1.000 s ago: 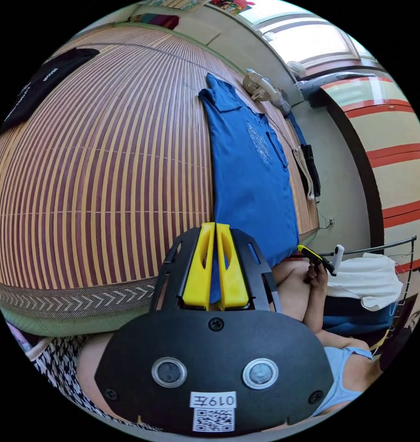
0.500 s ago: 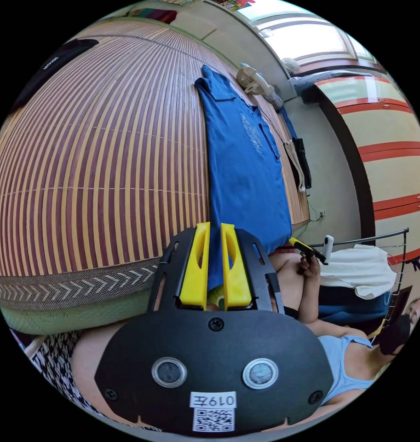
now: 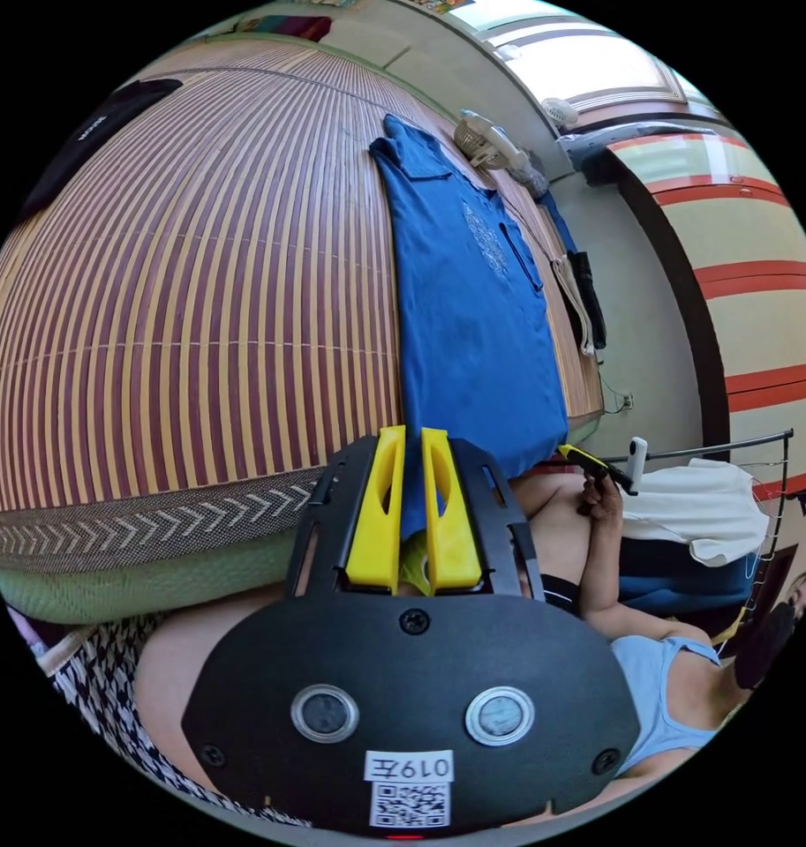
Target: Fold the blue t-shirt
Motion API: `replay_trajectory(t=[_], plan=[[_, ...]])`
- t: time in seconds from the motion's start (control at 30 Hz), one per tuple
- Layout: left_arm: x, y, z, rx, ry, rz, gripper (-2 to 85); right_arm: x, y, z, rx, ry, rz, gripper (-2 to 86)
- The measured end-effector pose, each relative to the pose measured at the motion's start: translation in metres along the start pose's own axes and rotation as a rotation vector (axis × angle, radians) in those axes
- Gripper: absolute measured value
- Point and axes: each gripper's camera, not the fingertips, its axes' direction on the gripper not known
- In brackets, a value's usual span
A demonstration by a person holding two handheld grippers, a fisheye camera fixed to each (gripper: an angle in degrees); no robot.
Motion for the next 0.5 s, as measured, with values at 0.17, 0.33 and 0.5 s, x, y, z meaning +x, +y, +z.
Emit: replay_trajectory(t=[0.17,0.33,0.5], plan=[[0.003,0.000,0.007,-0.003,0.013,0.003,1.1,-0.006,-0.028,0.005,-0.020,-0.015,-0.014,1.3],[0.011,-0.010,0.014,0.001,-0.007,0.004,1.4,-0.012,-0.048,0.001,-0.001,-0.017,-0.006,-0.6],[0.018,-0.023,0.022,-0.019,-0.018,0.004,1.3,-0.019,-0.070,0.004,-0.002,-0.025,-0.006,-0.7]])
